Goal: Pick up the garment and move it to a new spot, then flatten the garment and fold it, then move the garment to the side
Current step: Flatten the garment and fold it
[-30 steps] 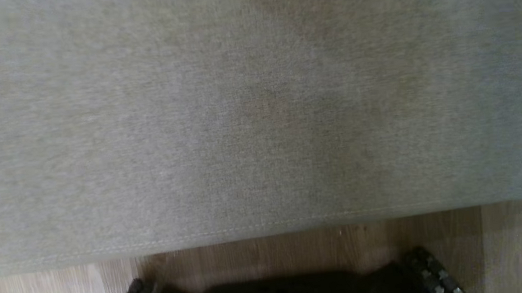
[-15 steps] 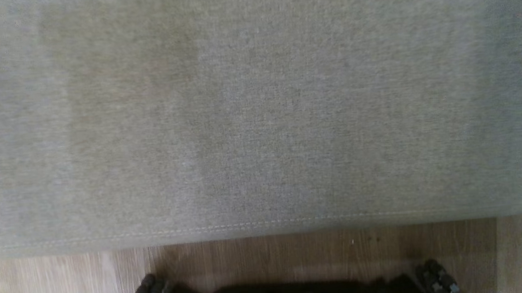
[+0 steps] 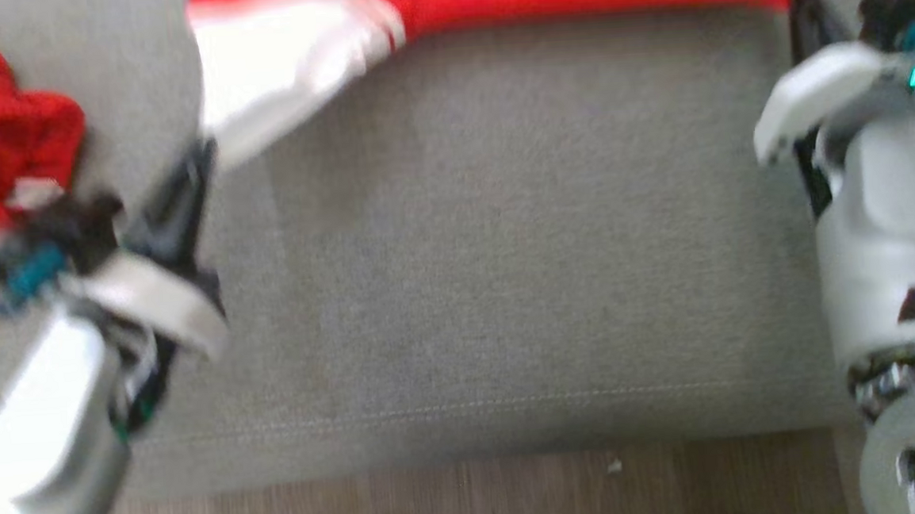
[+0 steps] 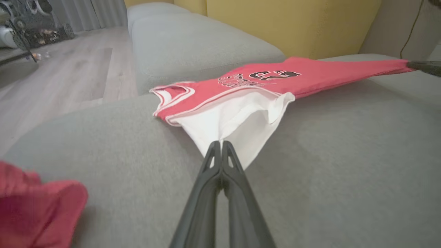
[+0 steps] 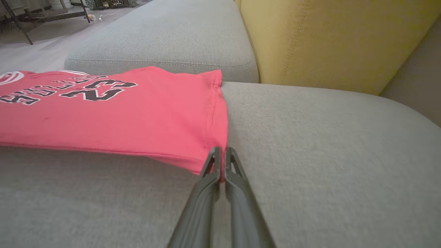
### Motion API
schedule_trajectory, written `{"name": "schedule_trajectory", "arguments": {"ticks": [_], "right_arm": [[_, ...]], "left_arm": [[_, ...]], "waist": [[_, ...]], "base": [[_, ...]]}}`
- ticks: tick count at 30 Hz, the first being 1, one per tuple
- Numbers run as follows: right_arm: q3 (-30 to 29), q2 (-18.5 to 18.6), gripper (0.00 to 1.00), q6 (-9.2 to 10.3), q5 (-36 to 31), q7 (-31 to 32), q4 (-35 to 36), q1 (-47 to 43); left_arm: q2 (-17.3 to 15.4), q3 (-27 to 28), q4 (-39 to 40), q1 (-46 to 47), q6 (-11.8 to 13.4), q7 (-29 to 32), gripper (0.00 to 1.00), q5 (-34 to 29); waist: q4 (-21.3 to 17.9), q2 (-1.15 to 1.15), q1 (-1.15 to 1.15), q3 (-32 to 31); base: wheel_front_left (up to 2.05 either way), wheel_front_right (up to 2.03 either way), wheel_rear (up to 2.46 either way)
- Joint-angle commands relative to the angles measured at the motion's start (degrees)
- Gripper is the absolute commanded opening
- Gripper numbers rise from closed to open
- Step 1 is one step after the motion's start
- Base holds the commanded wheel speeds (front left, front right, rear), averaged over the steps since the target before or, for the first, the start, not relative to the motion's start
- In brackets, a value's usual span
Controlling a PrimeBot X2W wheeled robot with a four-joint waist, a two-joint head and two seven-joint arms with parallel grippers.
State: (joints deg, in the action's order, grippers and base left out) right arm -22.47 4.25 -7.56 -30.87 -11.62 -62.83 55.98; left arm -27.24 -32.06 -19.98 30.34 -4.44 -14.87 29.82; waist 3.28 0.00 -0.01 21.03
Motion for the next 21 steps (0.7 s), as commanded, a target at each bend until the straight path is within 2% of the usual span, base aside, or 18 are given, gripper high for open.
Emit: {"name": "schedule_trajectory", "arguments": {"ticks": [1, 7, 13, 16, 21], "right_arm": [[0.5, -0.9, 0.0, 0.08, 1.3, -0.7, 1.5, -1.9], [0.5, -1.1, 0.0, 0.08, 3.1, -1.1, 2.6, -9.1], [1.5, -1.2, 0.0, 0.08, 5.1, 0.0, 6.3, -16.6], [2.9, -1.2, 0.0, 0.08, 6.8, 1.5, 9.1, -20.0], [5.0, -1.3, 0.0, 0.08, 9.0, 5.5, 16.8, -23.3]], "left_arm": [[-2.9, 3.0, 2.4, -2.1, 0.9, -0.1, 0.0, 1.1], [-3.7, 3.4, 7.8, -12.3, 3.9, 0.2, 0.0, 3.6], [-5.0, 3.7, 17.1, -21.3, 7.9, 2.5, 0.0, 5.7], [-5.6, 3.7, 22.3, -24.8, 9.8, 4.9, 0.0, 7.1], [-7.8, 4.1, 27.6, -25.8, 10.8, 9.0, 0.0, 8.4]], "waist": [[-1.3, 0.0, 0.01, -5.4], [-1.7, 0.0, 0.01, -8.5], [-1.9, 0.0, 0.01, -9.5], [-2.1, 0.0, 0.01, -9.5], [-2.5, 0.0, 0.01, -8.2]], "base": [[0.0, 0.0, 0.0], [0.0, 0.0, 0.0], [0.0, 0.0, 0.0], [0.0, 0.0, 0.0], [0.0, 0.0, 0.0]]}}
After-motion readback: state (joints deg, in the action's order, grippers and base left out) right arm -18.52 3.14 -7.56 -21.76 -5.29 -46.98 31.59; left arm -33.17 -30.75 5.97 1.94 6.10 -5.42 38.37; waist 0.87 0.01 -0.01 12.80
